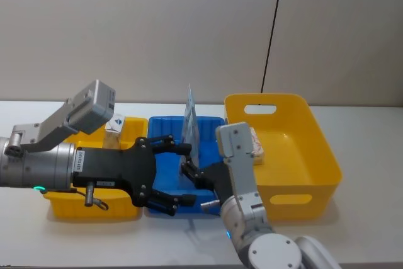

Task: Bimanual collaborative sorting of washing and personal care products

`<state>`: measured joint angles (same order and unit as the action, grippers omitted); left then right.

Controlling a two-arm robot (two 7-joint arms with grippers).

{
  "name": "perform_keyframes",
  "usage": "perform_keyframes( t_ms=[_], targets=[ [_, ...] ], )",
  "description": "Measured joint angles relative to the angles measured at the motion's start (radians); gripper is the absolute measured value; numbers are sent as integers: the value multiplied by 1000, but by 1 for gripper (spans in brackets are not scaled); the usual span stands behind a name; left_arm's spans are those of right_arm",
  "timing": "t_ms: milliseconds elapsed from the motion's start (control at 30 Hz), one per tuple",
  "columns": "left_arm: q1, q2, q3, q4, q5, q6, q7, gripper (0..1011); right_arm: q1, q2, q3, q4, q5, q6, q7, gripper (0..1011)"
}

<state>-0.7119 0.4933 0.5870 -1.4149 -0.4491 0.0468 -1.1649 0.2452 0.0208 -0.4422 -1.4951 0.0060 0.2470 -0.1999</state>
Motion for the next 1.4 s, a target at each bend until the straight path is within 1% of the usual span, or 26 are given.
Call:
perform_keyframes(
  t_ms=[200, 467, 700, 967, 1200, 1400],
  targets=[
    [0, 0, 0, 0, 0, 0, 0, 1001, 38, -30, -5, 60, -16, 5, -15, 1003],
    [0, 0, 0, 0, 0, 0, 0, 1001, 98, -79, -8, 170, -43, 5, -48, 1004],
    [0, 0, 0, 0, 0, 0, 0, 1001, 138, -113, -1, 242, -57, -3, -76, 1003],
    [0, 0, 0, 0, 0, 0, 0, 1001, 170, -140, 15, 296, -64, -14, -99, 1003],
    [0, 0, 0, 0, 0, 0, 0, 1001, 184, -153, 27, 322, -68, -22, -108, 1003],
    [0, 0, 0, 0, 0, 0, 0, 1001, 190, -158, 33, 331, -69, -26, -108, 1003]
  ],
)
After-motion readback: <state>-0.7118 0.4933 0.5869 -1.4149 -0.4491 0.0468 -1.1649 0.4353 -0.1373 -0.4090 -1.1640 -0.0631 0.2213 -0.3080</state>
